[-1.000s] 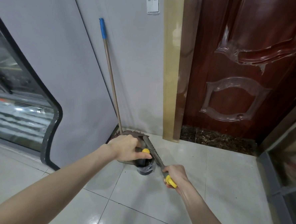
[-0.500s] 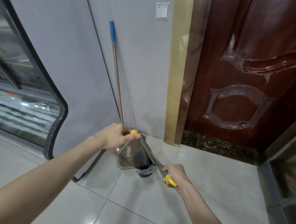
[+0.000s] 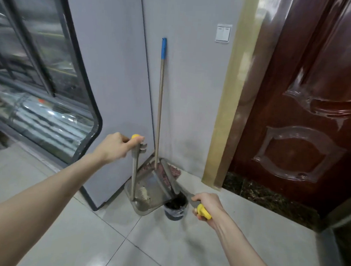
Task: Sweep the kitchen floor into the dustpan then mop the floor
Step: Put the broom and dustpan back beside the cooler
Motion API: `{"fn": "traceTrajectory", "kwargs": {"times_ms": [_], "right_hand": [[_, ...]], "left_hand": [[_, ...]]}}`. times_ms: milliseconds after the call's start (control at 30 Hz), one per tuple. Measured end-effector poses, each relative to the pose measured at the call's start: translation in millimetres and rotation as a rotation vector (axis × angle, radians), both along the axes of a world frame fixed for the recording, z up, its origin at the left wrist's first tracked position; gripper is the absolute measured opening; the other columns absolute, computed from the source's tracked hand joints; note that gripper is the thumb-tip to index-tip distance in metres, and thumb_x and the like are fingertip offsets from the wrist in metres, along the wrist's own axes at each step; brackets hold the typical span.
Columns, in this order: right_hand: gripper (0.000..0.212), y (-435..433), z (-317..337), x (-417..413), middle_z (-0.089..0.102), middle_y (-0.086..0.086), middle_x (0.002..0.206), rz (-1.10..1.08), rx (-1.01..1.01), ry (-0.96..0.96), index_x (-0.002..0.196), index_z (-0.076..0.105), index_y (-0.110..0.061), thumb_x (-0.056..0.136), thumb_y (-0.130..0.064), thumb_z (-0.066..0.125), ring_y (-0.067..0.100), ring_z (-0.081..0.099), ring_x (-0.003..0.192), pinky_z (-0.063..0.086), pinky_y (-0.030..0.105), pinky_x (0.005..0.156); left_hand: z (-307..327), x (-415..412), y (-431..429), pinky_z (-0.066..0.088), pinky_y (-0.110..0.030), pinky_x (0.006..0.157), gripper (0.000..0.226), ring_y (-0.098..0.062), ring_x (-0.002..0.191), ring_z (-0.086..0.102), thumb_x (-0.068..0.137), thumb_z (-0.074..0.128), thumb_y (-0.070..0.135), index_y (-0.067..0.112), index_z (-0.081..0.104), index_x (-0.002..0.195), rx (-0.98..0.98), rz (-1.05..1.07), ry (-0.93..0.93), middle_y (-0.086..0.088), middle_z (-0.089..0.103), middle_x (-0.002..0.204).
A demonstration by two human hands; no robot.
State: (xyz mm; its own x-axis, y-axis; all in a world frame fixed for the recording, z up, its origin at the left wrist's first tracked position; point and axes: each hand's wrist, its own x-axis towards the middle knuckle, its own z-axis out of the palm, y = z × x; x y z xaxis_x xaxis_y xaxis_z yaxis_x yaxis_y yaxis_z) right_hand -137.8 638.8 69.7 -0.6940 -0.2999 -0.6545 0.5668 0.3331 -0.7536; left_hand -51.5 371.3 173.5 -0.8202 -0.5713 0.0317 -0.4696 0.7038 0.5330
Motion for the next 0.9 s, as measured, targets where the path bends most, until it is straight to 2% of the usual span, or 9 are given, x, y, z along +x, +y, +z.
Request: {"fn": "traceTrajectory", "kwargs": {"times_ms": [300, 467, 667, 800, 900], "right_hand": [[0.014, -58.3, 11.7, -2.8, 0.049, 0.013, 0.057, 0.106, -0.035, -0.041, 0.073, 0.050, -0.003, 0.084, 0.000, 0.058, 0.016, 0.049, 0.032, 0.035, 0.013, 0.030], [0.010, -110.3, -11.0, -9.2, 0.049, 0.012, 0.062, 0.156, -0.016, -0.106, 0.077, 0.051, -0.005, 0.082, -0.001, 0.059, 0.020, 0.051, 0.046, 0.038, 0.016, 0.033], [0.012, -175.8, -37.7, -16.8, 0.046, 0.013, 0.066, 0.246, 0.031, -0.186, 0.079, 0.047, -0.007, 0.085, -0.001, 0.055, 0.014, 0.047, 0.028, 0.038, 0.014, 0.032], [0.008, -231.4, -53.1, -29.0, 0.047, 0.013, 0.070, 0.263, 0.070, -0.220, 0.085, 0.048, -0.006, 0.085, 0.000, 0.055, 0.017, 0.048, 0.039, 0.041, 0.016, 0.033], [0.013, -282.6, -66.0, -42.6, 0.048, 0.016, 0.076, 0.283, 0.103, -0.266, 0.095, 0.049, -0.006, 0.084, -0.001, 0.054, 0.017, 0.050, 0.037, 0.042, 0.017, 0.033]], "left_hand": [[-31.7, 46.7, -34.0, 0.043, -0.028, 0.056, 0.069, -0.020, 0.051, 0.054, 0.089, 0.046, 0.066, 0.008, 0.060, 0.055, 0.125, 0.259, -0.003, -0.008, 0.059, 0.055], [-60.4, 65.1, -64.6, 0.045, -0.030, 0.056, 0.069, -0.021, 0.052, 0.055, 0.087, 0.044, 0.070, 0.012, 0.058, 0.051, 0.190, 0.391, -0.002, -0.007, 0.059, 0.054], [-91.9, 68.8, -105.2, 0.049, -0.033, 0.060, 0.074, -0.023, 0.049, 0.054, 0.086, 0.040, 0.073, 0.007, 0.057, 0.057, 0.218, 0.465, -0.029, -0.006, 0.057, 0.050], [-117.8, 62.5, -137.5, 0.049, -0.033, 0.057, 0.083, -0.023, 0.051, 0.056, 0.087, 0.042, 0.070, -0.008, 0.066, 0.072, 0.265, 0.495, -0.021, -0.010, 0.059, 0.055], [-138.8, 50.2, -169.1, 0.050, -0.039, 0.059, 0.087, -0.023, 0.052, 0.054, 0.085, 0.038, 0.074, -0.008, 0.063, 0.071, 0.287, 0.503, -0.040, -0.008, 0.055, 0.053]]}}
